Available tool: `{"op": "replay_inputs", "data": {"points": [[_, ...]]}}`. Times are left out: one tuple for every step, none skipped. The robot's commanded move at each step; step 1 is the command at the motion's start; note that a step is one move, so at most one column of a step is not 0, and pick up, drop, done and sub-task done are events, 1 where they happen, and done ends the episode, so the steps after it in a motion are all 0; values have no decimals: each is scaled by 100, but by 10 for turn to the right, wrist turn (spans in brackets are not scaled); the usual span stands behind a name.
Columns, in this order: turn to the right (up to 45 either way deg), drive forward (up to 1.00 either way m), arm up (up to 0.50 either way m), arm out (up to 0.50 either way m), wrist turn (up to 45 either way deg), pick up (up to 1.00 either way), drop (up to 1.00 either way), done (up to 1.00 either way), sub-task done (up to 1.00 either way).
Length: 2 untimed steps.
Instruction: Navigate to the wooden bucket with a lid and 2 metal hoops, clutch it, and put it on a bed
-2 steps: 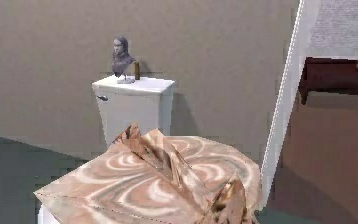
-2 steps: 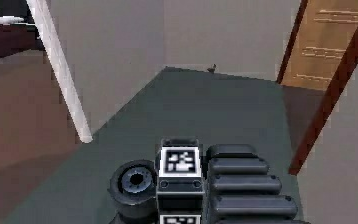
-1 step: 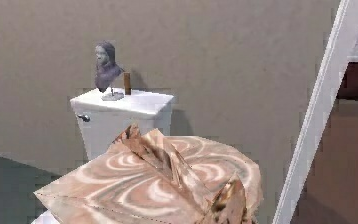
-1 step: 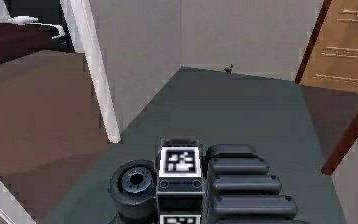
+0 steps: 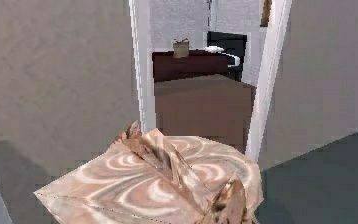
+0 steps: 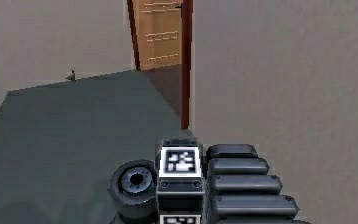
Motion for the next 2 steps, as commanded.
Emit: {"op": "replay_inputs", "data": {"points": [[120,0,0,0,0,0,0,0,0],[0,100,0,0,0,0,0,0,0]]}}
